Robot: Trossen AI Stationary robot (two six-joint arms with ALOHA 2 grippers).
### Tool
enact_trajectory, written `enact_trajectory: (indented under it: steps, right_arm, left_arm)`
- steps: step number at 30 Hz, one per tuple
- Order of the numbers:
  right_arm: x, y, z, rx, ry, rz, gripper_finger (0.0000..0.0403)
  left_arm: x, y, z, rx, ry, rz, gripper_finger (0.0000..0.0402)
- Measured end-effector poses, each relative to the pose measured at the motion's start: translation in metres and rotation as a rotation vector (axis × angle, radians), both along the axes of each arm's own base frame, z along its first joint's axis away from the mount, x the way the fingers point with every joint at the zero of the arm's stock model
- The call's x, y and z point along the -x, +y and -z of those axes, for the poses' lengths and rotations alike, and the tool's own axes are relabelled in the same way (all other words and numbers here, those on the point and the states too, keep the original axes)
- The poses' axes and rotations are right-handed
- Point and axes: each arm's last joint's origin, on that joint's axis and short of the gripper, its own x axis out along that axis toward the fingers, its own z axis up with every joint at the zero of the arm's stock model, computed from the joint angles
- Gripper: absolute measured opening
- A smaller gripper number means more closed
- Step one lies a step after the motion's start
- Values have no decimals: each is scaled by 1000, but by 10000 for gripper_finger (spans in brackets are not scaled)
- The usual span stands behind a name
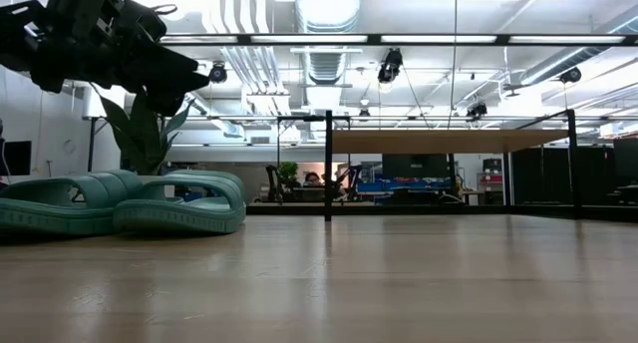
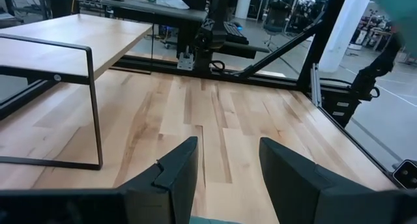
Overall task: Pick and place slides into the shelf
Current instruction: Put the bottom right green slipper on the shelf
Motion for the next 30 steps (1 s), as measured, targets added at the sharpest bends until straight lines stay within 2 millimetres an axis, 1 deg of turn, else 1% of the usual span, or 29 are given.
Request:
enact_trajectory:
  steps: [4, 8, 11, 13, 15, 17, 20, 22, 25, 27, 30]
  right_arm:
    - [0, 11, 10, 114, -55, -187, 59]
    - [-2, 19, 32, 270, -103, -348, 59]
    - [-1, 19, 48, 369, -113, -429, 59]
    - [1, 16, 55, 397, -144, -457, 59]
    - [3, 9, 62, 414, -174, -467, 59]
    - [5, 3, 69, 420, -242, -513, 59]
    - [4, -3, 81, 433, -408, -684, 59]
    - [8, -9, 87, 468, -498, -734, 59]
    - [11, -25, 89, 471, -587, -692, 59]
    - [15, -40, 88, 471, -616, -635, 59]
    - [14, -67, 87, 468, -653, -513, 59]
  left_arm:
    - [0, 0, -1, -1, -2, 0, 149]
    - [0, 0, -2, -30, -16, 3, 149]
    - [0, 0, -5, -53, -58, 2, 149]
    - [0, 0, -6, -56, -63, 3, 149]
    - [0, 0, -6, -58, -68, 3, 149]
    - [0, 0, -6, -59, -71, 3, 149]
    - [0, 0, -6, -58, -71, 3, 149]
    - [0, 0, -6, -59, -72, 3, 149]
    - [0, 0, -6, -59, -71, 3, 149]
    - [0, 0, -6, -59, -73, 3, 149]
    - [0, 0, -6, -58, -70, 3, 149]
